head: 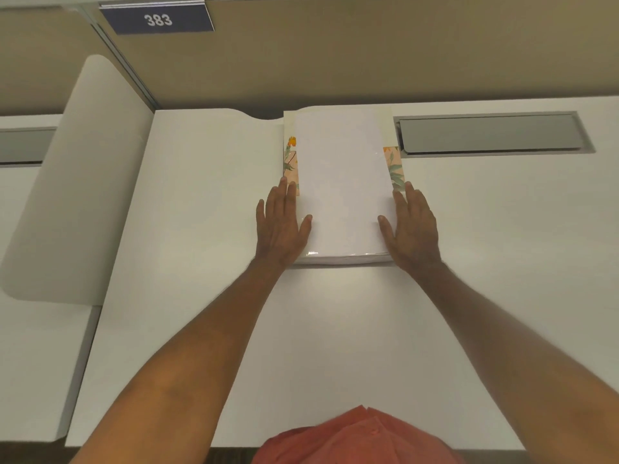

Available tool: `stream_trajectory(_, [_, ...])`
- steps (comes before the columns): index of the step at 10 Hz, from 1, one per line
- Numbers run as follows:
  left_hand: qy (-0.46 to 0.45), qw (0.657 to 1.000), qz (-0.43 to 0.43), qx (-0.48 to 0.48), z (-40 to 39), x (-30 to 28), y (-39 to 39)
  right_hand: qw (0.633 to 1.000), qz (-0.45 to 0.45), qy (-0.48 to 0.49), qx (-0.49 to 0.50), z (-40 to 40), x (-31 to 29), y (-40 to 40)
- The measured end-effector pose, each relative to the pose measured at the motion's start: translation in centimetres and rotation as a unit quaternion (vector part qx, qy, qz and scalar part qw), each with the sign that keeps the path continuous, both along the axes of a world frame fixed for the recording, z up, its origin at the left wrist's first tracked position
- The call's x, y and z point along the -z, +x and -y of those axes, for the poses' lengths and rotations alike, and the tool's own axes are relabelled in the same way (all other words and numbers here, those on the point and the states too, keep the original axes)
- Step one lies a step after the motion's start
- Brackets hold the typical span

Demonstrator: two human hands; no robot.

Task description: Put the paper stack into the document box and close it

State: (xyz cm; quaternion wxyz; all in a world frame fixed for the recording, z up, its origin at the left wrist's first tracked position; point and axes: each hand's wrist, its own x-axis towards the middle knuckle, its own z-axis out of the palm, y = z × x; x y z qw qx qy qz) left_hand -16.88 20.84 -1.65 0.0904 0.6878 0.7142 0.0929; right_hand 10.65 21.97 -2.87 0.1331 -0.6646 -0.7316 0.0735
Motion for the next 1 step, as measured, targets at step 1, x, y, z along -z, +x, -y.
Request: stream_trajectory(1, [0.031, 0.999, -0.042, 0.008, 0.51, 0.47, -0.08, 0.999, 0.022, 0.031, -0.025, 0.48, 0.84, -0.04])
